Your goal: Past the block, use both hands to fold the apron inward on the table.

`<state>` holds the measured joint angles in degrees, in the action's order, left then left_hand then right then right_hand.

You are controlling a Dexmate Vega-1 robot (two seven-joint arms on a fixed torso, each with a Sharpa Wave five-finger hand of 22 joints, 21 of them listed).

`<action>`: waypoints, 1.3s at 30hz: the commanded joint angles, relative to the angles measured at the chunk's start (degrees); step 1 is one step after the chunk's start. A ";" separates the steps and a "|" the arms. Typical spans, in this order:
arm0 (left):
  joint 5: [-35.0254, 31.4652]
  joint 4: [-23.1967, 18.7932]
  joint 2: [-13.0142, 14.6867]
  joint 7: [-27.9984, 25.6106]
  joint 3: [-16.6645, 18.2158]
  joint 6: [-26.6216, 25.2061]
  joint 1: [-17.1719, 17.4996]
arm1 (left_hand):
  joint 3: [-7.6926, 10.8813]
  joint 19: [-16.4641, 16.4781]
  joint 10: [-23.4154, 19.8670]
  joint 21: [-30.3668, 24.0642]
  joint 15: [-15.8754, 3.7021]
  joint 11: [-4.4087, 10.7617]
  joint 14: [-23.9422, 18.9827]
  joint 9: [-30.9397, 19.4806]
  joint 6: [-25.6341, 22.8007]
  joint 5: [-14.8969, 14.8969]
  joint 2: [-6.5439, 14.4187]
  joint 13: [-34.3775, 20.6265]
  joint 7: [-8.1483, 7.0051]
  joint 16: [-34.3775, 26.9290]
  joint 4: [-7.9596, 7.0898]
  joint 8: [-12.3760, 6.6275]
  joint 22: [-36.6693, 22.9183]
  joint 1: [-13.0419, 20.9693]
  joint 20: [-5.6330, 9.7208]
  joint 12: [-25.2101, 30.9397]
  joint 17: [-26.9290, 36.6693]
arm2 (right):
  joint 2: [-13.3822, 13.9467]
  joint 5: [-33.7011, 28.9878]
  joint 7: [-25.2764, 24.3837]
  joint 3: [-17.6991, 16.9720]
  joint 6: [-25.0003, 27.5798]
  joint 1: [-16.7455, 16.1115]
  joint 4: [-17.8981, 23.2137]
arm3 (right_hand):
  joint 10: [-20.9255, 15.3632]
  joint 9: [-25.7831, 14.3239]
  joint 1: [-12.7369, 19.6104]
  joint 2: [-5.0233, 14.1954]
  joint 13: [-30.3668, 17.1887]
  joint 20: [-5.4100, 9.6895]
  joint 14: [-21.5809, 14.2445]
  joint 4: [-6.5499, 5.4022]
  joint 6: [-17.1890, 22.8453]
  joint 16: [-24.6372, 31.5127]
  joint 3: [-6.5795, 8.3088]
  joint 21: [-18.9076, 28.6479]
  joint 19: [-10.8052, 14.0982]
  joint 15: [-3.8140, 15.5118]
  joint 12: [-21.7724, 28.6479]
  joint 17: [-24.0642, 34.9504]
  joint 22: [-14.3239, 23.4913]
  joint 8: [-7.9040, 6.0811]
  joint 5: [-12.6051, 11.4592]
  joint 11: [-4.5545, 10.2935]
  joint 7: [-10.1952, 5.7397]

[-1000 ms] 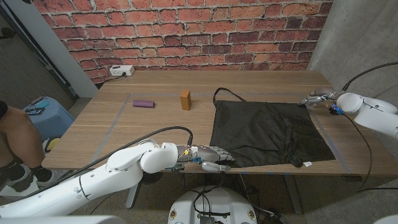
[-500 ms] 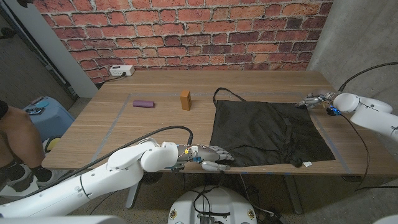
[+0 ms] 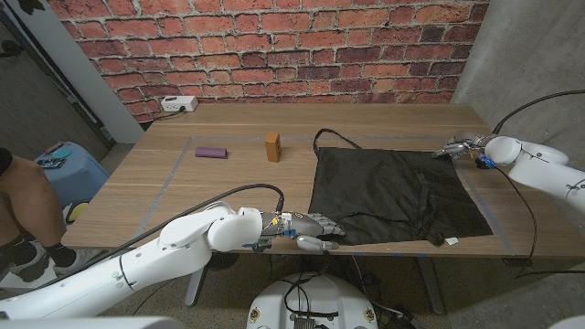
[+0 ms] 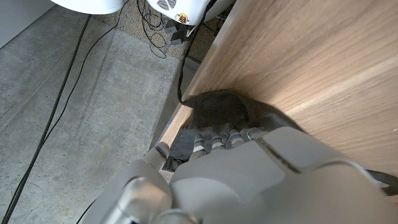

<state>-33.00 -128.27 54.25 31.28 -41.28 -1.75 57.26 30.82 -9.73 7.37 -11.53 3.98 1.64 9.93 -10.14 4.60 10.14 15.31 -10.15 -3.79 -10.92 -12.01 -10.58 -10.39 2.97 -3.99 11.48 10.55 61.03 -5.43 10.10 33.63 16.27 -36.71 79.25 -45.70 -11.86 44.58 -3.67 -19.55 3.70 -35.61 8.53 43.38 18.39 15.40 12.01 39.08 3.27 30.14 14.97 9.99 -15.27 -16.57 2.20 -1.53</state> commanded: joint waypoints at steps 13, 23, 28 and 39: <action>-0.25 -0.27 -0.25 -0.19 -0.40 -0.46 -0.04 | 0.59 -7.96 -0.16 -0.48 0.01 0.02 2.90 -0.04 -0.27 -0.07 -3.60 0.00 -0.08 -0.05 -0.07 0.11 -0.16 -4.15 0.29 -0.22 0.06 | -0.45 -0.89 -1.94 0.05 4.77 -0.12 3.34 | -8.47 -1.13 8.00 1.60 -4.66 2.22 -9.80 0.99 9.53 4.95 -0.30 0.90 3.21 9.70 7.76 3.79 0.34 -2.50 -1.06 5.13 -2.08; 0.65 0.16 -0.31 -0.35 -0.18 -0.03 -0.29 | 0.68 -7.92 -0.12 -0.49 0.09 -0.01 2.93 -0.04 -0.27 -0.06 -3.56 0.00 -0.08 -0.04 -0.06 0.12 -0.15 -4.14 0.27 -0.25 0.06 | -0.14 -2.32 -1.68 0.37 8.40 0.56 6.68 | -12.02 -1.70 12.71 2.35 -7.08 3.12 -14.09 1.32 13.88 6.17 0.31 1.39 4.87 10.13 10.96 5.05 0.46 -4.36 -1.29 6.99 -2.92; 0.86 0.36 -0.35 -0.56 -0.13 0.14 -0.45 | 0.72 -7.88 -0.12 -0.50 0.12 -0.01 2.94 -0.04 -0.23 -0.05 -3.54 0.00 -0.09 -0.04 -0.06 0.15 -0.15 -4.13 0.29 -0.25 0.06 | -0.33 -2.65 -1.63 0.48 9.67 0.82 7.57 | -13.78 -1.70 16.61 2.95 -7.95 3.84 -16.54 1.67 16.32 6.85 0.88 1.70 5.83 10.35 12.19 5.92 0.54 -5.35 -1.28 7.77 -3.38; 1.47 1.05 -0.89 -0.14 -0.56 0.26 -1.10 | 0.84 -7.86 -0.07 -0.50 0.10 0.05 2.97 -0.04 -0.09 -0.05 -3.52 -0.01 -0.14 -0.03 -0.06 0.20 -0.15 -4.11 0.27 -0.28 0.06 | -0.91 -1.56 -2.11 0.07 12.01 0.43 8.79 | -16.88 -1.79 20.76 3.38 -7.41 5.06 -20.21 1.16 19.44 8.07 0.61 2.21 6.99 10.44 12.85 7.52 0.71 -6.78 -0.62 8.42 -3.79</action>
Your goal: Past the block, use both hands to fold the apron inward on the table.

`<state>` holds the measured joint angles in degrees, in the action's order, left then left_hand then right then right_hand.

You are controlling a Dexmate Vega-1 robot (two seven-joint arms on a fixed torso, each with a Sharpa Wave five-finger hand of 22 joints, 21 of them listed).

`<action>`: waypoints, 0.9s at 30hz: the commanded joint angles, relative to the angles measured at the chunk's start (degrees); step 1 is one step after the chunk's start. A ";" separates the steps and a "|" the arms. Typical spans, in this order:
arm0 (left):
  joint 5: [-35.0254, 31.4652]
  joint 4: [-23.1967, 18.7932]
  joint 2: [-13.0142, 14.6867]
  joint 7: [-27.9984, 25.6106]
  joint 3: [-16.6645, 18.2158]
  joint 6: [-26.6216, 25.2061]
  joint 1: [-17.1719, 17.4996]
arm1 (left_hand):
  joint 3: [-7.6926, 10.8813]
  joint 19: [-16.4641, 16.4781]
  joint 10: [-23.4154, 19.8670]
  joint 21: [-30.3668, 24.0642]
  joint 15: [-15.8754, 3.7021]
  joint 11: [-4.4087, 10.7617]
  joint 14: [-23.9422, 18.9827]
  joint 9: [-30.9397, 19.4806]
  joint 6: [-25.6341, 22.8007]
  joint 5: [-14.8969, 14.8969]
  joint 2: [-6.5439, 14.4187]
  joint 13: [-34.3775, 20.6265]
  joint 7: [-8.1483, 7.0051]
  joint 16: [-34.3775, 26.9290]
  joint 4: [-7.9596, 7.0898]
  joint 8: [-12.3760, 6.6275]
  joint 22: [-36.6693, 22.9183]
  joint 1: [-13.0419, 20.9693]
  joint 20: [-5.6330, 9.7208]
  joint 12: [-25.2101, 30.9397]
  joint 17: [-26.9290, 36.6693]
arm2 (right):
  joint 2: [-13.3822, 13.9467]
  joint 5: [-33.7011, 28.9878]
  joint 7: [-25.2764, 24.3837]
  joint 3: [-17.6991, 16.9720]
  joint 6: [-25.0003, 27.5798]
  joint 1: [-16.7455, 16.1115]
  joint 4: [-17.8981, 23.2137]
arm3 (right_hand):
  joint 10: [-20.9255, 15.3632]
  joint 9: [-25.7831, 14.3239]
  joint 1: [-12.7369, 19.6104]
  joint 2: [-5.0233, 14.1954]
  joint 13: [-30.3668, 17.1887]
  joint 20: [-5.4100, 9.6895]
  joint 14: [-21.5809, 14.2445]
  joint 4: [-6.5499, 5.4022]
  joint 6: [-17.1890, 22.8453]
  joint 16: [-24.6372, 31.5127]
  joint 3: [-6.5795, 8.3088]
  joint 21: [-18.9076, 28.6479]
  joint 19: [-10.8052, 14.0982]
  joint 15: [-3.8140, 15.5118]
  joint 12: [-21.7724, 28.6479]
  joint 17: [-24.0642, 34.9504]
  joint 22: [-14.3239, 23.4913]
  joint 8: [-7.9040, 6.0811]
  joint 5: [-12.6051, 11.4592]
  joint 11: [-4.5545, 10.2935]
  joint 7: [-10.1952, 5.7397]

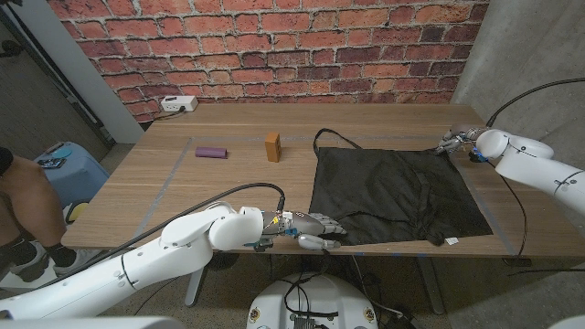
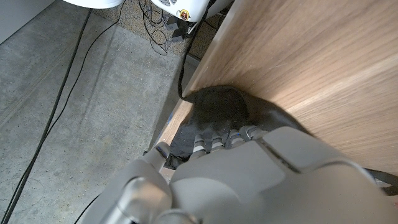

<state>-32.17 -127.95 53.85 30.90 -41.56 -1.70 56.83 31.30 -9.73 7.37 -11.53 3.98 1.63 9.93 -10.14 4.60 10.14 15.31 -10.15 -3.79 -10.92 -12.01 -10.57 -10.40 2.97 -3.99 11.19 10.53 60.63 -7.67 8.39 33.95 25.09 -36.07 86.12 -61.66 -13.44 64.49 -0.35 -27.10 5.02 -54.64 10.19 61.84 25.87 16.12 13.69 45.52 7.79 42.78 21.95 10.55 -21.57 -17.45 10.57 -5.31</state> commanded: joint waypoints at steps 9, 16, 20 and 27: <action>0.92 1.10 -0.75 0.40 -0.60 0.42 -1.15 | 0.44 -7.85 0.03 -0.50 0.14 0.04 3.07 -0.05 -0.12 -0.04 -3.52 -0.01 -0.11 0.00 -0.05 0.19 -0.14 -4.09 0.35 -0.03 0.08 | 0.15 1.29 -0.61 -0.53 6.53 -0.97 6.13 | -1.57 -0.22 2.10 0.29 0.05 4.01 -2.83 -0.76 1.62 1.06 -0.60 0.48 0.18 5.99 0.38 1.40 0.23 -0.81 0.68 -0.08 0.47; 1.09 1.51 -0.77 -0.20 -0.66 0.82 -1.09 | 0.50 -7.86 0.06 -0.49 0.08 -0.02 3.04 -0.05 -0.10 -0.04 -3.52 -0.01 -0.13 -0.01 -0.05 0.19 -0.14 -4.08 0.33 -0.04 0.08 | 0.94 0.69 -0.33 -0.35 8.88 -1.04 9.48 | -1.91 -0.22 2.71 0.49 0.17 3.91 -3.52 -0.95 1.80 1.11 -0.90 0.54 0.21 5.99 0.35 1.87 0.26 -0.93 0.86 -0.31 0.64; 1.22 1.53 -0.68 -0.24 -0.61 0.87 -1.10 | 0.55 -7.82 0.02 -0.50 0.10 -0.03 3.01 -0.05 -0.10 -0.04 -3.52 -0.02 -0.14 -0.03 -0.04 0.19 -0.13 -4.07 0.27 -0.02 0.08 | 0.96 0.63 -0.13 -0.27 9.75 -0.85 10.50 | -1.72 -0.22 3.06 0.43 -0.24 3.85 -3.69 -0.98 1.69 0.98 -1.12 0.55 0.14 5.99 0.46 2.09 0.27 -0.91 0.96 -0.31 0.72; 1.68 1.67 -0.51 -0.30 -0.50 1.09 -1.12 | 0.62 -7.83 0.05 -0.48 0.16 -0.05 3.04 -0.05 -0.08 -0.04 -3.52 -0.02 -0.15 -0.02 -0.04 0.19 -0.13 -4.06 0.30 -0.03 0.08 | 1.17 0.79 0.16 -0.30 11.13 -0.88 12.28 | -1.94 -0.22 3.62 0.56 -0.03 3.72 -4.09 -1.11 1.82 0.80 -1.43 0.63 0.20 6.00 0.32 2.52 0.29 -0.99 1.07 -0.30 0.98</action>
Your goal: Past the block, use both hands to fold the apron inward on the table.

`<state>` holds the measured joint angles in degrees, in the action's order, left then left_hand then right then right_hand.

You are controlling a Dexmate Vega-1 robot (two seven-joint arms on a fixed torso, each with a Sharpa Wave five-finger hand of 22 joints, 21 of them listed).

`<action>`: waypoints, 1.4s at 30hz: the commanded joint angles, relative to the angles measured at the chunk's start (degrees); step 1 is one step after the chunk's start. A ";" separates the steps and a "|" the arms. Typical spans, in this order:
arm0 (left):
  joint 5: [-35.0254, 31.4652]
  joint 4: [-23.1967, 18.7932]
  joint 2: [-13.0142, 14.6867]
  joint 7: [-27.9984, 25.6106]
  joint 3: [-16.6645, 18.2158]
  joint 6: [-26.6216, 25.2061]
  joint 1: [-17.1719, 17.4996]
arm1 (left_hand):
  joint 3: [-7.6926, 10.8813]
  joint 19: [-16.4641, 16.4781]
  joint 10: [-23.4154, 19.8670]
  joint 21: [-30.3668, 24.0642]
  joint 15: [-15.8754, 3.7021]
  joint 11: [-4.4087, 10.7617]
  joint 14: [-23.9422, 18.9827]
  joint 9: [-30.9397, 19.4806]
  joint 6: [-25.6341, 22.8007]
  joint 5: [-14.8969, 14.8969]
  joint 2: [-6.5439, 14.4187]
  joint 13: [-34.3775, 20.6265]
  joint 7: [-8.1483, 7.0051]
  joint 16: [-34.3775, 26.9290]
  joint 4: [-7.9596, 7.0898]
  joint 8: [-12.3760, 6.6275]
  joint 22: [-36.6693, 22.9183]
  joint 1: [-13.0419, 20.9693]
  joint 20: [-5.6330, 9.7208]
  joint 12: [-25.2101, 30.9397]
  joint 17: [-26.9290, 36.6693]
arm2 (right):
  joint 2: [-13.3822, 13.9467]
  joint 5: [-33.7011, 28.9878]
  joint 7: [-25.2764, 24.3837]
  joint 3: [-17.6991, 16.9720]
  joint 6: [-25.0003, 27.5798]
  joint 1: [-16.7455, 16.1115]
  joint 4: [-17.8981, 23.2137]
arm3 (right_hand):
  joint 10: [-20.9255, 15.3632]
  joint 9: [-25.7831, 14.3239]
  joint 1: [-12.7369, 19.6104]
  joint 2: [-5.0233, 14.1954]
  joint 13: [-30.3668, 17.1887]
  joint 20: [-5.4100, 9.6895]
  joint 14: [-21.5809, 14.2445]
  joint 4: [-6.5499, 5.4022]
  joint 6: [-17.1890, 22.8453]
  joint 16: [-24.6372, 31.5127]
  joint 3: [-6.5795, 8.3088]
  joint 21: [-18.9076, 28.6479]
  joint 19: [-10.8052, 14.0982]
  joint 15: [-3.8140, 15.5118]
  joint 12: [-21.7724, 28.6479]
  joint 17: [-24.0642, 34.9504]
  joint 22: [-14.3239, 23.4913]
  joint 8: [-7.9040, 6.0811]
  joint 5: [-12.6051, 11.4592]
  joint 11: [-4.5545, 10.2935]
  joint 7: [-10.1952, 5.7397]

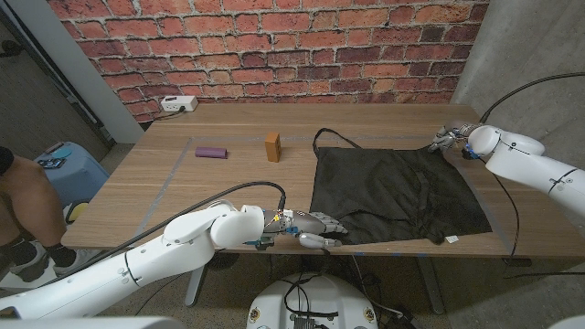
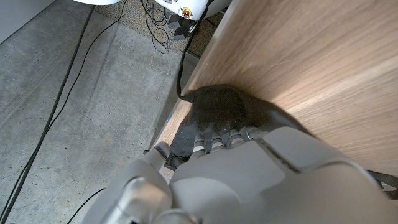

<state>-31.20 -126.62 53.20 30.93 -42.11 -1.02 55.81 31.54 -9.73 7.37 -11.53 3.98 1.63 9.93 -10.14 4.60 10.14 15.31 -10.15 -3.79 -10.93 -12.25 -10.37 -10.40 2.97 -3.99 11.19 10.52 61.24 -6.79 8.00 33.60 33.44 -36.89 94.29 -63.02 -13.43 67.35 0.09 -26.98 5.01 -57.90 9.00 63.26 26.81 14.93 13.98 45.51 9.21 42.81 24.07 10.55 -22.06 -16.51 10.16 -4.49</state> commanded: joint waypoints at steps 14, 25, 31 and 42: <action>1.42 1.01 0.07 0.04 -0.05 1.48 -0.95 | 0.54 -7.79 0.03 -0.48 0.14 0.02 3.10 -0.05 -0.04 -0.04 -3.53 -0.02 -0.19 0.00 0.22 0.00 -0.11 -4.04 0.37 -0.02 0.08 | 1.84 1.10 1.20 -0.73 5.36 -0.63 8.90 | -0.76 -0.23 1.69 0.28 -0.36 3.38 -1.72 -0.07 0.13 -0.34 -0.82 0.54 0.47 4.59 0.34 1.24 0.32 -0.39 0.32 -0.29 0.63; 1.72 1.33 -0.17 0.25 -0.14 2.00 -1.45 | 0.66 -7.75 0.05 -0.48 0.14 -0.01 3.09 -0.05 -0.07 -0.04 -3.53 -0.02 -0.18 -0.02 0.22 -0.02 -0.11 -4.04 0.33 -0.03 0.08 | 3.51 2.88 1.21 -2.32 6.34 -1.59 12.54 | -0.70 -0.24 2.33 0.42 -0.66 3.24 -2.15 -0.14 0.10 -0.63 -1.20 0.69 0.66 4.59 0.40 1.82 0.33 -0.36 0.41 -0.53 0.82; 2.01 1.47 -0.26 0.40 -0.15 1.97 -1.60 | 0.73 -7.74 0.02 -0.48 0.13 0.04 3.09 -0.06 -0.10 -0.03 -3.52 -0.02 -0.17 -0.02 0.22 -0.03 -0.10 -4.03 0.37 -0.01 0.08 | 4.39 3.56 1.27 -2.95 6.79 -2.01 14.35 | -0.76 -0.24 2.63 0.45 -0.54 3.14 -2.29 -0.20 0.15 -0.88 -1.46 0.73 0.66 4.59 0.29 2.15 0.34 -0.36 0.47 -0.78 0.91; 2.63 2.09 -0.31 0.52 -0.25 2.70 -2.01 | 0.87 -7.73 0.03 -0.47 0.12 0.01 3.08 -0.06 -0.04 -0.04 -3.51 -0.02 -0.18 -0.03 0.23 -0.01 -0.09 -4.02 0.37 -0.02 0.08 | 5.97 5.23 1.28 -4.22 7.19 -3.60 18.38 | -0.66 -0.26 3.24 0.96 -0.74 2.97 -2.57 -0.35 -0.07 -1.29 -1.79 0.84 0.65 4.59 0.28 2.83 0.37 -0.19 0.75 -0.96 1.04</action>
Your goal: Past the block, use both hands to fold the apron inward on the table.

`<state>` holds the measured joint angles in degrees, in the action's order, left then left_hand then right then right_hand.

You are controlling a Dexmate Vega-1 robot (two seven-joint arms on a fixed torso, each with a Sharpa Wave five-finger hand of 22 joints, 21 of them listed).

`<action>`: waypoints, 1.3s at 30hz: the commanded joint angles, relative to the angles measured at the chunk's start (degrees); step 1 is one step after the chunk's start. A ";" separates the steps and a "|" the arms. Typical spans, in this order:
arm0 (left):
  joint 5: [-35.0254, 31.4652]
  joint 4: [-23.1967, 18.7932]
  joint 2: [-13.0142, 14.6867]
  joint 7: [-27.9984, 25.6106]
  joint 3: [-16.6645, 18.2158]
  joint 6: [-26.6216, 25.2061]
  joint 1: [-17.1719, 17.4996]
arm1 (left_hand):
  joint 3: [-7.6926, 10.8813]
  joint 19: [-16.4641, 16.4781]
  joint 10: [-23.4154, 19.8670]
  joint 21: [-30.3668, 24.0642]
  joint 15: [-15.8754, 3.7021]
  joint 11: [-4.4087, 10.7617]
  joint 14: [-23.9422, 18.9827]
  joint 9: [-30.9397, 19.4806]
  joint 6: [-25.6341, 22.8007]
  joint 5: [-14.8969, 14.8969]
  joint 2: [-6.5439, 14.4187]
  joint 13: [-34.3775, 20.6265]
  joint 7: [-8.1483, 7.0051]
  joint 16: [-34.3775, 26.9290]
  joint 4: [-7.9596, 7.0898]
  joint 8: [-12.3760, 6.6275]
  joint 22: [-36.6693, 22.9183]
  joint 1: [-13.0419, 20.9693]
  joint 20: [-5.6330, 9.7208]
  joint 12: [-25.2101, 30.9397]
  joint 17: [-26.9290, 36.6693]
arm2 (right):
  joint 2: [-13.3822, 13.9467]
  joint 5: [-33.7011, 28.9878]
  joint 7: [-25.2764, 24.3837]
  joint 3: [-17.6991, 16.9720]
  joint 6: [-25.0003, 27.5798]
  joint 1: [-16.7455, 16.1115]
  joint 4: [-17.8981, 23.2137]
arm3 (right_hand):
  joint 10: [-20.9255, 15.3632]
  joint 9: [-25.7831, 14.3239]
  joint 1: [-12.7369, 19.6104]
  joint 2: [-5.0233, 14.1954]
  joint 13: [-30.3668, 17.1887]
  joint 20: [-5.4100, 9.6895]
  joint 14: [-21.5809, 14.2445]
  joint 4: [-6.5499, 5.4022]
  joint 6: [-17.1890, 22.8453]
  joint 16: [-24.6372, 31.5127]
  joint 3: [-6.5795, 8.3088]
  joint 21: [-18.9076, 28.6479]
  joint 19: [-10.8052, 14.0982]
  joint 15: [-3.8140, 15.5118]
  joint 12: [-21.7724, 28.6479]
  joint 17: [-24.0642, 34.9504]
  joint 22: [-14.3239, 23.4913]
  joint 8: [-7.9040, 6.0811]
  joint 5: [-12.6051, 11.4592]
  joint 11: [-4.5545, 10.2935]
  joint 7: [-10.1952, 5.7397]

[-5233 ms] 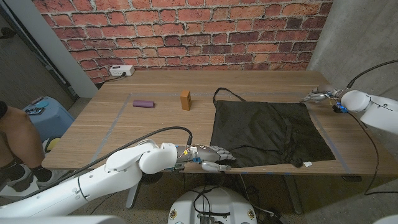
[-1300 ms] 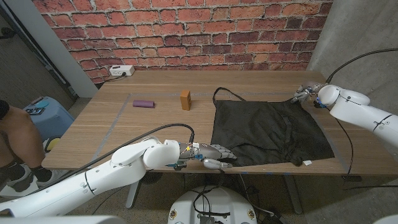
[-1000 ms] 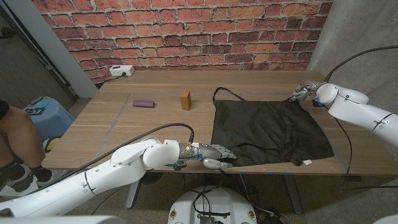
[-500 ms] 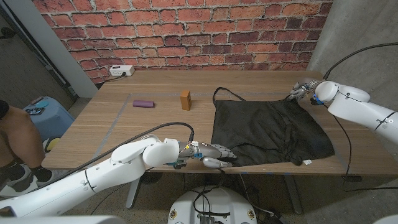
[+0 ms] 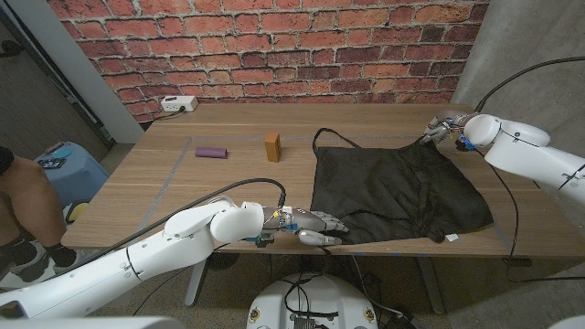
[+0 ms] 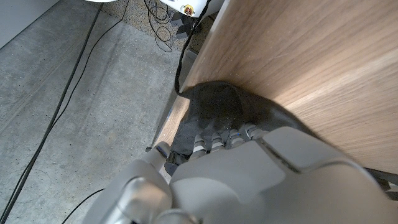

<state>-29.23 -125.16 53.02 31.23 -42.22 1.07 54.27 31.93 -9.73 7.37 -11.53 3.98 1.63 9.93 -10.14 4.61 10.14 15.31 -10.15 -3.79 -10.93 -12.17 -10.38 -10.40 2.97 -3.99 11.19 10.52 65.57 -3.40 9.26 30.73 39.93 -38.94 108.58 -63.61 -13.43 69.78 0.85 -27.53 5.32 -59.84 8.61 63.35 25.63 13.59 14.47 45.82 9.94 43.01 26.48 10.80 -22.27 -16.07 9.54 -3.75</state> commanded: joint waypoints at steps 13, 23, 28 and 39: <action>1.10 1.10 -0.08 0.13 -0.16 1.01 -0.60 | 0.63 -7.70 0.06 -0.46 0.06 0.13 3.10 -0.06 -0.10 -0.04 -3.51 -0.02 -0.15 -0.02 0.15 -0.03 -0.08 -4.00 0.38 -0.03 0.08 | 2.59 3.53 -0.88 -2.58 1.01 -3.23 7.57 | 0.11 -0.28 1.30 0.55 -0.56 2.53 -0.75 -0.02 -0.36 -0.49 -0.79 0.41 0.24 3.86 0.16 1.06 0.12 0.18 0.79 -0.49 0.76; 1.78 1.70 -0.15 0.16 -0.19 1.53 -0.89 | 0.76 -7.66 0.08 -0.46 0.03 0.11 3.13 -0.06 -0.06 -0.04 -3.52 -0.02 -0.24 -0.02 0.15 -0.01 -0.08 -3.99 0.40 -0.03 0.08 | 4.16 3.74 -2.04 -3.70 2.24 -4.55 11.39 | 0.08 -0.31 1.74 0.70 -0.69 2.27 -0.87 -0.03 -0.10 -0.86 -1.18 0.55 0.37 3.87 0.18 1.68 0.13 0.18 1.21 -0.82 0.92; 2.04 1.90 -0.12 0.16 -0.21 1.77 -0.97 | 0.82 -7.66 0.09 -0.45 0.03 0.10 3.12 -0.06 -0.04 -0.04 -3.52 -0.02 -0.22 -0.02 0.16 -0.01 -0.07 -3.99 0.41 -0.03 0.08 | 5.28 4.00 -3.09 -4.84 2.68 -5.69 13.41 | 0.02 -0.32 1.91 0.79 -0.78 2.21 -0.95 -0.06 -0.03 -1.01 -1.37 0.58 0.34 3.87 0.23 1.99 0.12 0.20 1.38 -0.93 1.00; 2.53 1.99 -0.04 0.30 -0.16 1.97 -1.13 | 0.94 -7.63 0.18 -0.44 0.05 0.05 3.12 -0.06 0.04 -0.05 -3.53 -0.02 -0.26 -0.03 0.17 0.02 -0.07 -3.97 0.41 -0.06 0.08 | 8.12 5.80 -5.79 -8.51 2.73 -9.29 17.78 | -0.06 -0.35 2.25 0.93 -0.80 2.14 -1.19 -0.11 0.15 -1.33 -1.77 0.66 0.34 3.88 0.18 2.61 0.13 0.23 1.64 -1.15 1.16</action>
<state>-27.20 -123.42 52.90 31.38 -42.40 2.72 53.38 32.49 -9.94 7.37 -11.53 3.98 1.63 9.93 -10.14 4.61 10.14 15.31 -10.15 -3.79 -10.93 -11.93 -10.38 -10.40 2.97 -3.78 11.20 10.40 71.29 1.13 5.61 25.06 42.45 -45.35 122.32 -63.61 -13.46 71.13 1.74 -28.21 5.31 -60.53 8.52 63.33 24.35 11.92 14.85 45.81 10.22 42.99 28.84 10.79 -21.83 -14.79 8.72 -3.13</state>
